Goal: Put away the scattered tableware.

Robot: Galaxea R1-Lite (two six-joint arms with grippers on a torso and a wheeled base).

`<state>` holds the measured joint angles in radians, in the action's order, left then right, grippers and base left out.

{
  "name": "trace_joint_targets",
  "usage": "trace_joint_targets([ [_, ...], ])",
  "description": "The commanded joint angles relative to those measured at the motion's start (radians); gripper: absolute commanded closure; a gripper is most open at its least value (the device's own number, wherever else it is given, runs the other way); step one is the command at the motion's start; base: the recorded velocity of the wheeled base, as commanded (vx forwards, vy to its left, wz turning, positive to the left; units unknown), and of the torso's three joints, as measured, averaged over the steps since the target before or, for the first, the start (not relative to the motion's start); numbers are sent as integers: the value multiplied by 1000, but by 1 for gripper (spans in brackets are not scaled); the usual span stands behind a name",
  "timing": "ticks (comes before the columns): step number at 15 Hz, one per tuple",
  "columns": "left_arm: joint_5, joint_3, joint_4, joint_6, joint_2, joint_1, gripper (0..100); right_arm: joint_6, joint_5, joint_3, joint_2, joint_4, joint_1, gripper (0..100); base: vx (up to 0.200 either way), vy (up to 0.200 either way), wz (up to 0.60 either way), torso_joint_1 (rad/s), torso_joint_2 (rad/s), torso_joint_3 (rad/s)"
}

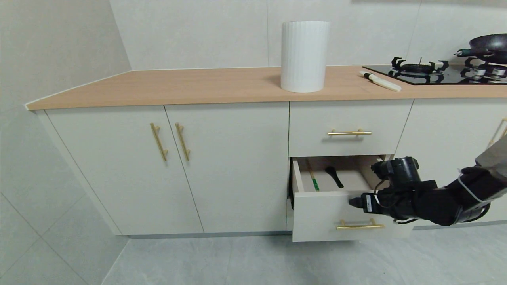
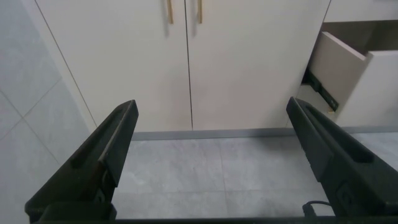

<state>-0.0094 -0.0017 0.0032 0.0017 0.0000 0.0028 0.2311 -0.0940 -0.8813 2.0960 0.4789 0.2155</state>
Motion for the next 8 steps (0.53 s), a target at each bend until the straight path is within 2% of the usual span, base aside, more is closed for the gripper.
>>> trace_joint_targets([
  [1, 0, 0, 0, 0, 0, 0, 0, 1, -1, 5, 85, 79, -16, 0, 0, 0, 0, 0, 0, 0],
  [4, 0, 0, 0, 0, 2, 0, 0, 14, -3, 2, 162, 253, -38, 0, 0, 0, 0, 0, 0, 0],
  [8, 0, 0, 0, 0, 0, 0, 0, 27, -44, -15, 231, 392, -42, 0, 0, 0, 0, 0, 0, 0],
])
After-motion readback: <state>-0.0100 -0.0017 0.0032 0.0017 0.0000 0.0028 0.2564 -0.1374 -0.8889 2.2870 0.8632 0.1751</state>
